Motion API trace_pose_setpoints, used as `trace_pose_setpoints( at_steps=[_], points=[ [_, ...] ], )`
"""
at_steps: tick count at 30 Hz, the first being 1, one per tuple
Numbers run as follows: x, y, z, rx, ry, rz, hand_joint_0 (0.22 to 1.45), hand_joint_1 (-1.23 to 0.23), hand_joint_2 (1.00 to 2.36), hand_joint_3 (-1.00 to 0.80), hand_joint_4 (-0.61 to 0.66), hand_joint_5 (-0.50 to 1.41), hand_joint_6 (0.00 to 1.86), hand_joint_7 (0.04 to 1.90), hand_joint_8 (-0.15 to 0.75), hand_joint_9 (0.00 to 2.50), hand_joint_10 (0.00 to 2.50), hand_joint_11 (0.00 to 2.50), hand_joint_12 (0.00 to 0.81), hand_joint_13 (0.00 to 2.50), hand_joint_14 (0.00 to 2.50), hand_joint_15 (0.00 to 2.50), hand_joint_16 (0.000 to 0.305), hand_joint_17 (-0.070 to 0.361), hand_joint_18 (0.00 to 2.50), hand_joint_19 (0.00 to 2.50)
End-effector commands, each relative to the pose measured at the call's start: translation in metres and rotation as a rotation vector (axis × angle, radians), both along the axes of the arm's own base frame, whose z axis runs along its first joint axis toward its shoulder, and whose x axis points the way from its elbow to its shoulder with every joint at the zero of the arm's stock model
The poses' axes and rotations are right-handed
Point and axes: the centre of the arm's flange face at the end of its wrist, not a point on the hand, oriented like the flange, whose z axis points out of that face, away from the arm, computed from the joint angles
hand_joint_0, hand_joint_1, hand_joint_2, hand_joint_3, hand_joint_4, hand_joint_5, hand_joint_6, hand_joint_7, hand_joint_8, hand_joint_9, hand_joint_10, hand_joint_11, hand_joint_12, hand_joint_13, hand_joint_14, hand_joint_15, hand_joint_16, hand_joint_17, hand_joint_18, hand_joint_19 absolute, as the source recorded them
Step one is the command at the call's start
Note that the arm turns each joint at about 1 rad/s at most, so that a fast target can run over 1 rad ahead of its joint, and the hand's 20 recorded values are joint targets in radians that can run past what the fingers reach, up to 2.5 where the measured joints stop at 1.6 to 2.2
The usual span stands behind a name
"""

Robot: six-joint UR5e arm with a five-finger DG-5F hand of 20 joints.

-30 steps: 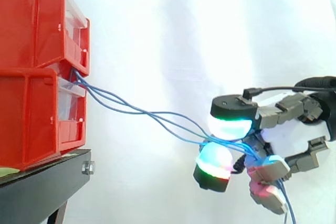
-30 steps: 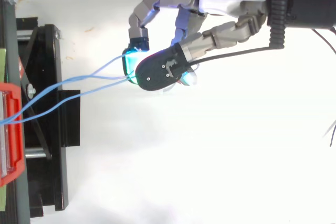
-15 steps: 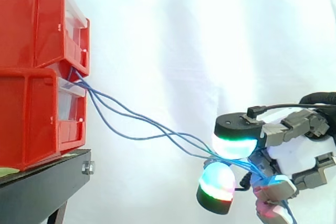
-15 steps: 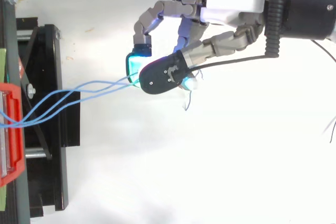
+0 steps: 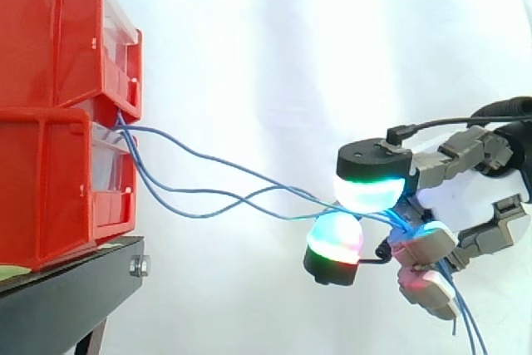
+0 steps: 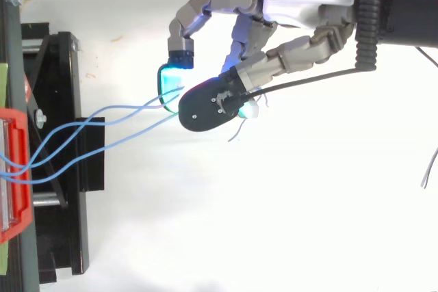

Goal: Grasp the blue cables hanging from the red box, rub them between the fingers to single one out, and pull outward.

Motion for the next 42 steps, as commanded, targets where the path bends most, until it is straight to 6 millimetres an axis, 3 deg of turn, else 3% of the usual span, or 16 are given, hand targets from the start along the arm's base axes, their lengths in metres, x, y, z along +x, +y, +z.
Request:
trace_pose_setpoints(
  at_steps=[1, 9, 14, 15, 21, 28, 42],
  points=[
    [0.002, 0.003, 0.005, -0.002, -0.007, 0.0, 0.62, -0.73, 1.01, -0.4, 0.05, -0.15, 0.85, 0.9, 0.286, 1.34, 0.03, 1.1, 0.365, 1.18, 0.03, 0.88, 0.053, 0.118, 0.94, 0.91],
    [0.007, 0.01, 0.018, 0.003, -0.026, 0.007, 0.65, -0.79, 1.01, -0.35, 0.05, -0.15, 0.88, 0.9, 0.287, 1.33, 0.03, 1.12, 0.364, 1.18, 0.03, 0.87, 0.053, 0.118, 0.94, 0.9],
    [0.008, 0.01, 0.029, 0.003, -0.025, 0.006, 0.68, -0.84, 1.0, -0.43, 0.06, -0.16, 0.89, 0.85, 0.28, 1.3, 0.02, 1.12, 0.36, 1.17, 0.03, 0.86, 0.052, 0.118, 0.93, 0.88],
    [0.007, 0.01, 0.035, 0.001, -0.015, 0.008, 0.66, -0.83, 1.0, -0.5, 0.07, -0.16, 0.89, 0.84, 0.28, 1.3, 0.02, 1.11, 0.36, 1.16, 0.03, 0.87, 0.052, 0.117, 0.93, 0.89],
    [0.007, 0.01, 0.039, -0.003, -0.011, 0.001, 0.56, -0.7, 1.0, -0.5, 0.08, -0.15, 0.86, 0.85, 0.294, 1.33, 0.02, 1.11, 0.368, 1.18, 0.03, 0.87, 0.053, 0.119, 0.93, 0.91],
    [0.008, 0.01, 0.043, -0.004, -0.014, 0.0, 0.57, -0.58, 1.0, -0.5, 0.07, -0.14, 0.84, 0.87, 0.294, 1.35, 0.02, 1.11, 0.372, 1.19, 0.03, 0.87, 0.053, 0.12, 0.94, 0.92],
    [0.008, 0.012, 0.046, -0.004, -0.014, 0.003, 0.57, -0.6, 1.0, -0.43, 0.06, -0.13, 0.78, 0.89, 0.29, 1.31, 0.03, 1.01, 0.379, 1.08, 0.03, 0.78, 0.053, 0.12, 0.87, 0.86]
  ],
)
